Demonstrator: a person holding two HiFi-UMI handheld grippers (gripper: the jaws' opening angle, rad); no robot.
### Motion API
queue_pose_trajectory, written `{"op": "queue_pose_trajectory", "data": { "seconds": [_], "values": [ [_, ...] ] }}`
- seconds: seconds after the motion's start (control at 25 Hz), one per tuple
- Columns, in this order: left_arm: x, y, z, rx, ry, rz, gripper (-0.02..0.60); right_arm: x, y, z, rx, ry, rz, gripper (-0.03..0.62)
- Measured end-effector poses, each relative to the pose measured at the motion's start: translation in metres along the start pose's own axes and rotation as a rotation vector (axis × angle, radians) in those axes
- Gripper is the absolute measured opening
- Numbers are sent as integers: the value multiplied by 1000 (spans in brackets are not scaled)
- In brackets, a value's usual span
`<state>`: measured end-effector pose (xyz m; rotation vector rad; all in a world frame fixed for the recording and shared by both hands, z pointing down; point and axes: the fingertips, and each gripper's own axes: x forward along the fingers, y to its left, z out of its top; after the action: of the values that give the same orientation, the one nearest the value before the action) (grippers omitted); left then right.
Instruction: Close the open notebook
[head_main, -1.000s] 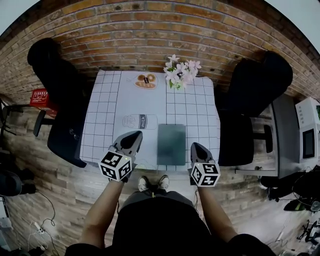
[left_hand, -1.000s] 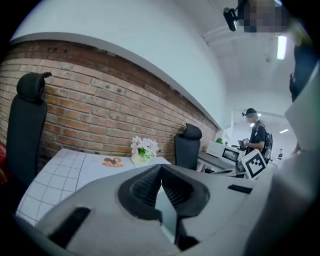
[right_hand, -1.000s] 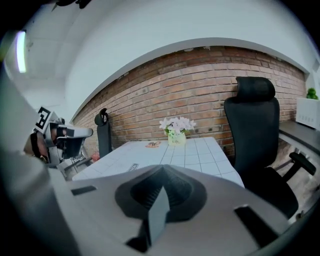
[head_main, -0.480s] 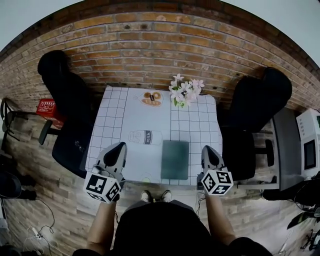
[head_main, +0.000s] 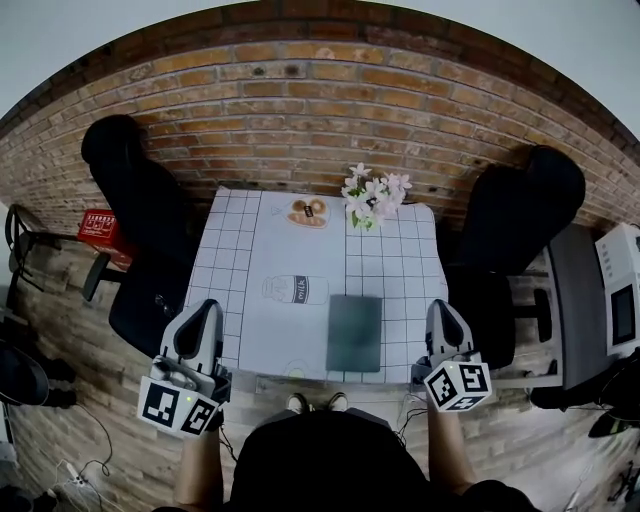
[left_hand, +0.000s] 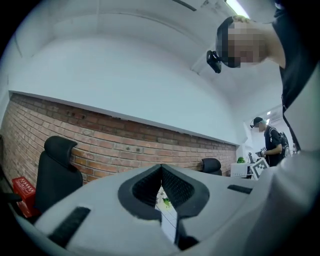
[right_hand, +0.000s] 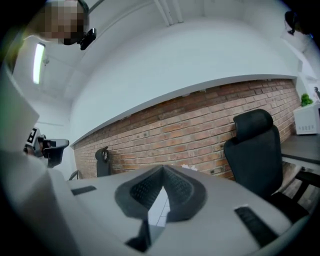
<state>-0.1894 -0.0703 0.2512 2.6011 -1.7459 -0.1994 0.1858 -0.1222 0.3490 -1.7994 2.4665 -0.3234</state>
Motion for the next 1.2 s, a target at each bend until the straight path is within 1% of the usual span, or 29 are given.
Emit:
{"op": "queue_pose_trajectory", "data": {
  "seconds": [0.24, 0.36, 0.44, 0.64, 0.72, 0.8, 0.88, 1.04, 1.2],
  "values": [
    [-10, -2, 17, 53, -54, 19, 25, -20, 4, 29, -70, -51, -28, 14],
    [-19, -5, 22, 102, -77, 23, 25, -22, 8, 38, -68, -67, -27, 14],
    [-24, -3, 20, 121, -73, 34, 25, -23, 9, 41, -65, -74, -33, 14],
    [-27, -4, 1, 90, -23, 39, 25, -25, 20, 45, -106, -55, -15, 14],
    [-22, -8, 4, 91, -40, 25, 25, -24, 24, 50, -117, -55, -8, 13],
    [-16, -16, 12, 74, -76, -6, 25, -23, 27, 54, -112, -61, -4, 13],
    [-13, -18, 15, 61, -88, -19, 25, -22, 30, 56, -121, -62, 1, 14],
    [-14, -18, 17, 85, -82, -26, 25, -21, 43, 58, -210, -57, 34, 12],
    [-10, -24, 26, 116, -88, -47, 25, -21, 50, 62, -204, -65, 51, 13]
  ]
}}
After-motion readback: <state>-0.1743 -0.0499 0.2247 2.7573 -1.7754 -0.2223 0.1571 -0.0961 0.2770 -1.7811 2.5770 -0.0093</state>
